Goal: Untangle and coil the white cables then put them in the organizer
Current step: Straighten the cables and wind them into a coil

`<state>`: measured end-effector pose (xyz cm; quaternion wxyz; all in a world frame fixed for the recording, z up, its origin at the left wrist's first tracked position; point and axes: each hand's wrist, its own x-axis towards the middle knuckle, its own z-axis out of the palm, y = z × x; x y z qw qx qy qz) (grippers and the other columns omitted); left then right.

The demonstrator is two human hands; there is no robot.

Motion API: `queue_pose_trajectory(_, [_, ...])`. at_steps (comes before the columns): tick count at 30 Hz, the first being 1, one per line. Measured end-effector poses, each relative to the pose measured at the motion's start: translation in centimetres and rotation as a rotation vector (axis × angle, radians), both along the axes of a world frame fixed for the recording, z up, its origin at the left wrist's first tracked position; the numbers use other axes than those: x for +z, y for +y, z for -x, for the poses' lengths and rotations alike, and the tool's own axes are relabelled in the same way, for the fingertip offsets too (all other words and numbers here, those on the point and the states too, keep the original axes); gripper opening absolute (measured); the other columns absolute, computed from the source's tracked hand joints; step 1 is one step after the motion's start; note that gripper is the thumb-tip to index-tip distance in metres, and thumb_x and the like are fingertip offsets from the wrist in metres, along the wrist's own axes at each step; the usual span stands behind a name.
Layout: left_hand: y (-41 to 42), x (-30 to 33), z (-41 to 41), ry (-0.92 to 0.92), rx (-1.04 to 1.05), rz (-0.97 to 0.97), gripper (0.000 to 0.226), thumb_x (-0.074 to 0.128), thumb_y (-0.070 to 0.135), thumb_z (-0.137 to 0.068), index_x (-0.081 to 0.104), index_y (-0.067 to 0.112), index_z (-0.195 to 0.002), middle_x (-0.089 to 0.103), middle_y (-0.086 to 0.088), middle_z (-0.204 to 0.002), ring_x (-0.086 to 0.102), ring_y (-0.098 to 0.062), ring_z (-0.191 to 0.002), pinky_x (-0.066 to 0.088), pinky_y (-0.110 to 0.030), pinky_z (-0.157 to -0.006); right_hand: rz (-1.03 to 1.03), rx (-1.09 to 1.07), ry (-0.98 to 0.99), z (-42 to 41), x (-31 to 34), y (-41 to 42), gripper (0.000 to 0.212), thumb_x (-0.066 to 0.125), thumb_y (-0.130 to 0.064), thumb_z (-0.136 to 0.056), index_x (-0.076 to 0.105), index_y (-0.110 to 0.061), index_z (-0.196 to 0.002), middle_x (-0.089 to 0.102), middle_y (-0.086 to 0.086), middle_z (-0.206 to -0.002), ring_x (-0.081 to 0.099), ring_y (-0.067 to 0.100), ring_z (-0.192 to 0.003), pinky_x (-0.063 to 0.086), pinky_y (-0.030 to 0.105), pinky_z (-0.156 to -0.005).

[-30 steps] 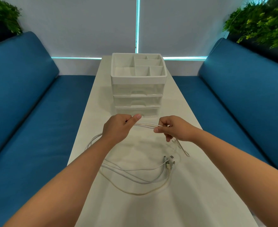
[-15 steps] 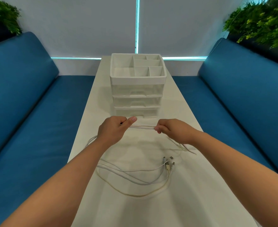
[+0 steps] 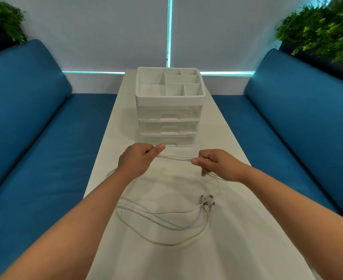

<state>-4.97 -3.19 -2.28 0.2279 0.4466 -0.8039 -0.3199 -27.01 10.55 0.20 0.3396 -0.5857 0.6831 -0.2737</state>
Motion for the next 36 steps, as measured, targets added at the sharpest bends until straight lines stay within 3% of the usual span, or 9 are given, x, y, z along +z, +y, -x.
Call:
queue_pose_trajectory(2, [-0.1,0.2,-0.1,0.025,0.005,0.008,0.063,0.046,0.070,-0.089,0.031,0.017,-0.057,0.031,0.001,-0.054,0.030,-0.016,-0.055,0.025,-0.031,-0.059,0.013,0.016,-0.030,0.2,-0.1,0.0,0.032,0.059,-0.037,-0.094,0.052,-0.013,-0.074,0.045,-0.004,-0.057,0.044,0.009,-0.050,0.039,0.022,-0.053])
queue_pose_trajectory(4, [-0.1,0.3,-0.2,0.028,0.007,0.015,0.063,0.046,0.070,-0.089,0.030,0.018,-0.057,0.030,0.002,-0.053,0.029,-0.016,-0.055,0.025,-0.031,-0.059,0.048,0.025,0.102,0.5,-0.2,0.1,0.025,0.055,-0.040,-0.095,0.057,-0.021,-0.079,0.042,-0.006,-0.061,0.037,0.007,-0.053,0.033,0.024,-0.055])
queue_pose_trajectory(8, [0.1,0.0,0.0,0.040,0.013,0.008,0.063,0.047,0.069,-0.089,0.029,0.018,-0.056,0.029,0.004,-0.053,0.028,-0.016,-0.055,0.025,-0.032,-0.060,0.063,0.027,0.465,0.8,-0.2,0.2,0.031,0.038,-0.049,-0.099,0.054,-0.024,-0.093,0.052,-0.007,-0.068,0.047,0.013,-0.063,0.039,0.031,-0.062])
queue_pose_trajectory(12, [0.3,0.0,-0.1,0.024,0.032,0.005,0.060,0.044,0.065,-0.093,0.030,0.018,-0.058,0.032,0.004,-0.054,0.030,-0.017,-0.055,0.025,-0.031,-0.060,0.095,0.032,0.378,0.7,-0.4,0.3,0.027,0.034,-0.040,-0.103,0.051,-0.021,-0.094,0.052,-0.009,-0.071,0.047,0.014,-0.066,0.044,0.036,-0.070])
queue_pose_trajectory(17, [0.6,0.4,0.4,-0.044,0.047,0.040,0.054,0.030,0.058,-0.100,0.050,0.022,-0.065,0.059,0.010,-0.070,0.053,-0.016,-0.069,0.040,-0.033,-0.067,0.155,-0.162,0.547,0.2,-0.4,-0.3,0.031,0.032,-0.044,-0.102,0.051,-0.020,-0.094,0.057,-0.004,-0.069,0.054,0.022,-0.067,0.040,0.034,-0.059])
queue_pose_trajectory(22, [-0.1,0.0,-0.1,-0.084,0.067,0.071,0.054,0.030,0.059,-0.100,0.051,0.022,-0.065,0.059,0.010,-0.070,0.053,-0.016,-0.068,0.036,-0.031,-0.061,0.121,-0.168,0.394,-0.3,0.4,-0.5,0.047,0.036,-0.060,-0.095,0.060,-0.023,-0.079,0.049,-0.007,-0.056,0.048,0.011,-0.057,0.037,0.029,-0.059])
queue_pose_trajectory(28, [-0.2,0.1,-0.3,-0.052,0.081,0.084,0.060,0.035,0.063,-0.097,0.043,0.016,-0.060,0.045,0.005,-0.055,0.041,-0.018,-0.056,0.030,-0.031,-0.056,0.152,0.010,0.269,0.5,-0.1,-0.7,0.034,0.047,-0.039,-0.099,0.057,-0.023,-0.071,0.053,-0.002,-0.063,0.046,0.008,-0.056,0.037,0.022,-0.058])
queue_pose_trajectory(32, [-0.3,0.1,-0.2,-0.013,0.090,0.090,0.060,0.036,0.066,-0.095,0.038,0.017,-0.060,0.040,0.000,-0.056,0.036,-0.018,-0.055,0.026,-0.031,-0.056,0.074,0.038,0.264,0.2,0.1,-0.4,0.021,0.040,-0.024,-0.103,0.056,-0.019,-0.090,0.055,-0.008,-0.074,0.047,0.004,-0.062,0.037,0.014,-0.058])
queue_pose_trajectory(36, [-0.4,0.1,-0.1,-0.024,0.111,0.118,0.061,0.036,0.065,-0.095,0.039,0.016,-0.060,0.042,-0.001,-0.056,0.037,-0.019,-0.055,0.027,-0.031,-0.055,0.136,0.016,0.435,-0.2,-0.2,-0.3,0.027,0.034,-0.031,-0.104,0.054,-0.022,-0.120,0.049,-0.018,-0.074,0.048,0.012,-0.069,0.037,0.028,-0.066])
